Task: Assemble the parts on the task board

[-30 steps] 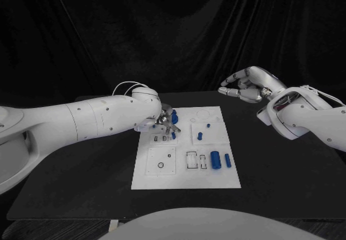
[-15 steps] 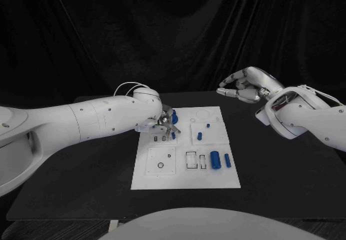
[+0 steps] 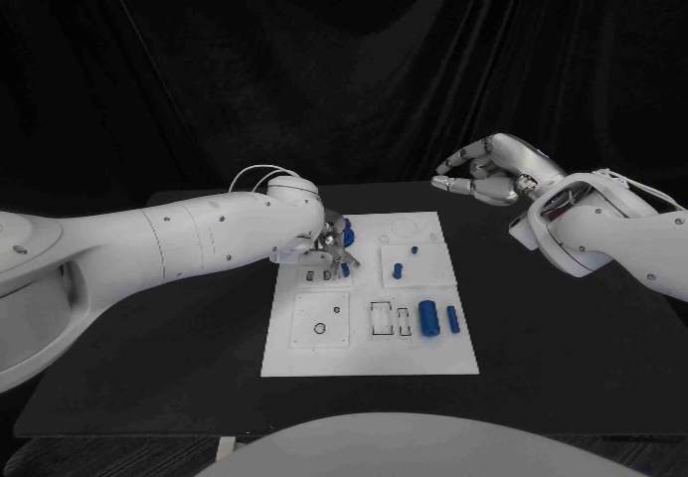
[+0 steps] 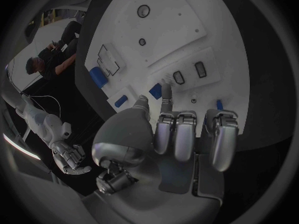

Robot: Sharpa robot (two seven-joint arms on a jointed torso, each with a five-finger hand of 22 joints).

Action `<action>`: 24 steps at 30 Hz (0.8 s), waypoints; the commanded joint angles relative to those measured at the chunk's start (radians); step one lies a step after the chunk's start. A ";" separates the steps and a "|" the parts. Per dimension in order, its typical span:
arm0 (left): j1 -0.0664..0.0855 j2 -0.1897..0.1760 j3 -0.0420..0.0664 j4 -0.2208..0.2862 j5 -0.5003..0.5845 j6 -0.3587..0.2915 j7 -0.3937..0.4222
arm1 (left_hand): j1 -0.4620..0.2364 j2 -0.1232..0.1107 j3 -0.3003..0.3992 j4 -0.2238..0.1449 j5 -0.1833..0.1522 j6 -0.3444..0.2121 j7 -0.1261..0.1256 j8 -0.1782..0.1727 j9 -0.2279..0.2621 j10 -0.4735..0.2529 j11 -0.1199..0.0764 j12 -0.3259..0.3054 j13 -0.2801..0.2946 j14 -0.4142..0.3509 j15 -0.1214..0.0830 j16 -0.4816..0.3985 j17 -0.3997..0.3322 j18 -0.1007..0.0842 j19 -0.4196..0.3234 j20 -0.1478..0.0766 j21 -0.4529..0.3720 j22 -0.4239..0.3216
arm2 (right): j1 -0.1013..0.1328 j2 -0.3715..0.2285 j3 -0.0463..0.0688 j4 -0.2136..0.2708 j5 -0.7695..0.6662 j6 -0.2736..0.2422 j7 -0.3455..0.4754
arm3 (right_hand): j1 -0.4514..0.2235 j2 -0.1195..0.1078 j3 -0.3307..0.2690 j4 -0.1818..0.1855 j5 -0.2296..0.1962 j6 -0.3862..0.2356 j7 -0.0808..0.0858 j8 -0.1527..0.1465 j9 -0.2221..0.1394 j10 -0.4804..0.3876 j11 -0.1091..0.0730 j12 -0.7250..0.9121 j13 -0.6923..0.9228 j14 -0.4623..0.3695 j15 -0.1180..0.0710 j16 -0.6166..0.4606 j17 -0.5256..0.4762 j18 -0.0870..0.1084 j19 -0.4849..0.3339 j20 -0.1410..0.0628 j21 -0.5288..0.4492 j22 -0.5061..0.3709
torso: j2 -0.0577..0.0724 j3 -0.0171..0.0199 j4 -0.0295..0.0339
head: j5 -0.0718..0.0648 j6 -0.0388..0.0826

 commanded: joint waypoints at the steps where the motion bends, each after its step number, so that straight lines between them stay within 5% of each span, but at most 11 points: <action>1: -0.002 0.003 0.001 -0.002 0.000 0.018 0.016 | 0.009 0.003 0.005 -0.002 0.007 0.005 -0.005 -0.005 0.001 0.104 0.001 -0.001 0.263 0.106 0.002 0.003 0.263 -0.006 0.103 -0.001 0.003 0.263 | -0.002 0.000 0.001 0.001 -0.005 0.008 -0.008 | 0.000 0.008 0.000 0.007 0.001 0.002 0.003 -0.004 -0.001 0.105 0.009 0.004 0.263 0.107 0.006 0.003 0.263 0.019 -0.009 -0.001 -0.003 0.166 | 0.000 -0.0003 0.0002 | 0.000 0.000; 24: -0.011 0.015 0.001 -0.017 0.000 0.015 0.026 | 0.063 0.000 0.102 -0.089 0.060 0.014 -0.012 -0.055 0.028 0.104 -0.005 -0.001 0.263 0.106 -0.004 0.003 0.263 -0.006 0.102 -0.006 0.002 0.262 | -0.003 0.000 0.001 0.001 -0.005 0.012 -0.034 | -0.019 0.037 -0.004 0.020 0.003 0.001 0.004 -0.009 -0.005 0.105 0.010 0.004 0.263 0.106 0.007 0.000 0.261 0.023 -0.017 0.000 -0.024 0.160 | -0.001 -0.0002 0.0014 | -0.005 0.000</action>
